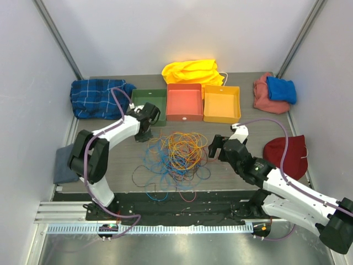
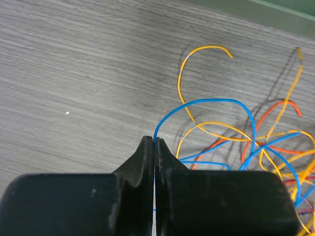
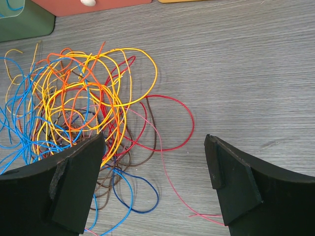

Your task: Untangle the cables

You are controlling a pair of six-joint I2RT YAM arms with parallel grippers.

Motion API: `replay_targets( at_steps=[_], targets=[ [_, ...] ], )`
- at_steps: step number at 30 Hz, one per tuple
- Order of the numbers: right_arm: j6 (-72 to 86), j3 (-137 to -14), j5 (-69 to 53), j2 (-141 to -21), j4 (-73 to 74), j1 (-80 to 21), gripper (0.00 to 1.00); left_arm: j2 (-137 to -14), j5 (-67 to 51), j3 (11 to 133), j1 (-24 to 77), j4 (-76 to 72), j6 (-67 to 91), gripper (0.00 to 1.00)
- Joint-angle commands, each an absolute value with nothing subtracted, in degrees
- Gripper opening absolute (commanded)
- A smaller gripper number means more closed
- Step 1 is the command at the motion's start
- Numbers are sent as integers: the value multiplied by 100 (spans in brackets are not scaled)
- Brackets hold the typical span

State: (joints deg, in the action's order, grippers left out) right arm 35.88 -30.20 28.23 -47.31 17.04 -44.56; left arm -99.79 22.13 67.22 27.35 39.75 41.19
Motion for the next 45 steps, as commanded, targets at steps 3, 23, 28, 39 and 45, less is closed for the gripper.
replay_targets(
  at_steps=[3,23,28,39,45],
  targets=[
    [3507,-3129,2900,-4685,1485,-4456,91,-8328,2224,6934,2812,4052,4148,0],
    [3524,-3603,2883,-4500,1766,-4456,90,-7794,3339,10309,3129,4342,3314,0],
    [3560,-3577,2979,-4272,1898,-4456,90,-8357,3542,11037,3033,4438,3182,0],
    [3428,-3507,3120,-4271,1951,-4456,91,-9219,3287,11022,2532,4281,3305,0],
    [3340,-3472,3234,-4421,1907,-4465,91,-9711,3147,10960,2277,4052,3340,0]
  ],
)
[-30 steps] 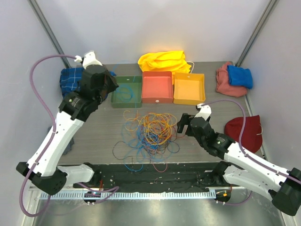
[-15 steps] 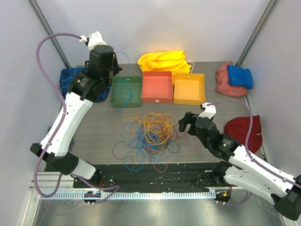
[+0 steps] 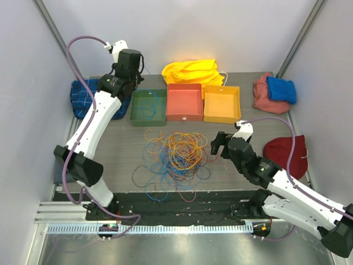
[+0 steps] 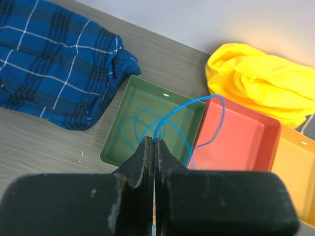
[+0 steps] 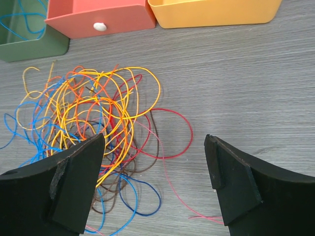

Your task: Untangle the cables

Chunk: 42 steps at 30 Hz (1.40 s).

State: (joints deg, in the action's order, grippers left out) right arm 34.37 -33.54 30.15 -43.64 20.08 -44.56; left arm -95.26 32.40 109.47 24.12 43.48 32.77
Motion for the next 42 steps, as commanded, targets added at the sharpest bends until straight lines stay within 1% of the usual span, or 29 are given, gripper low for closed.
replay_targets(
  at_steps=[1,13,21,26,27,29,32,33,34,35,36,38,42],
  targets=[
    [3322,-3463,3252,-4438,1907,-4456,91,-9764,3129,10977,2207,4043,3357,0],
    [3226,-3489,3191,-4869,1670,-4456,91,-10661,2848,10977,2092,3806,3340,0],
    [3208,-3498,3138,-4975,1600,-4465,92,-11293,2593,11487,1679,4069,3234,0],
    [3278,-3481,3103,-4966,1600,-4465,92,-11233,2514,11216,1652,3903,3331,0],
    [3278,-3489,3094,-4966,1582,-4465,92,-11206,2435,11058,1644,3859,3348,2],
    [3305,-3480,3076,-4992,1591,-4456,91,-11162,2391,10908,1644,3841,3419,8],
    [3331,-3480,3015,-4983,1591,-4465,91,-11031,2119,10627,1652,3841,3463,51],
    [3340,-3472,3006,-4975,1591,-4456,91,-10952,2092,10513,1652,3823,3515,70],
    [3349,-3463,3006,-4957,1591,-4456,91,-10829,2074,10233,1652,3771,3568,77],
    [3357,-3463,2997,-4931,1591,-4456,92,-10698,2057,10048,1652,3701,3621,82],
    [3366,-3463,2980,-4922,1591,-4456,91,-10374,2048,9898,1661,3578,3717,100],
    [3384,-3454,2962,-4904,1591,-4465,92,-10021,2021,9425,1705,3498,3770,100],
    [3384,-3445,2892,-4922,1591,-4456,91,-8793,2302,8755,1994,3472,3683,100]
  ],
)
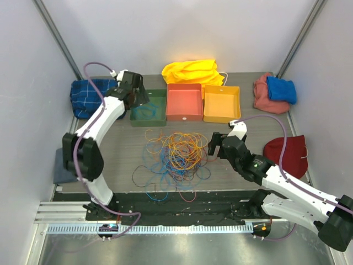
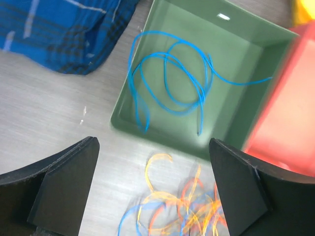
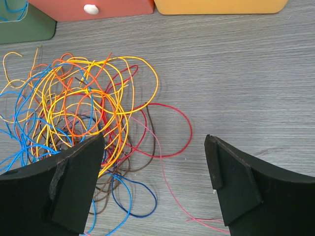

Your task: Untangle the cables

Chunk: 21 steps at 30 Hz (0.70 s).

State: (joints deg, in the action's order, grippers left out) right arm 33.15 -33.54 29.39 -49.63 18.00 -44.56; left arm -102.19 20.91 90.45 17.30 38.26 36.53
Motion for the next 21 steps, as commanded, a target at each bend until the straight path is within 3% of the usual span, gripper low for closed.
replay_targets(
  at_steps=[1,14,21],
  targets=[
    [3366,-3437,2892,-4948,1582,-4456,91,-8563,2390,8623,2073,3506,3657,100],
    [3639,-3059,2637,-4975,791,-4456,92,-6190,1573,5724,3294,4385,4831,90],
    [3814,-3190,2382,-5352,870,-4456,92,-5520,1477,4430,3726,3930,5773,85]
  ],
)
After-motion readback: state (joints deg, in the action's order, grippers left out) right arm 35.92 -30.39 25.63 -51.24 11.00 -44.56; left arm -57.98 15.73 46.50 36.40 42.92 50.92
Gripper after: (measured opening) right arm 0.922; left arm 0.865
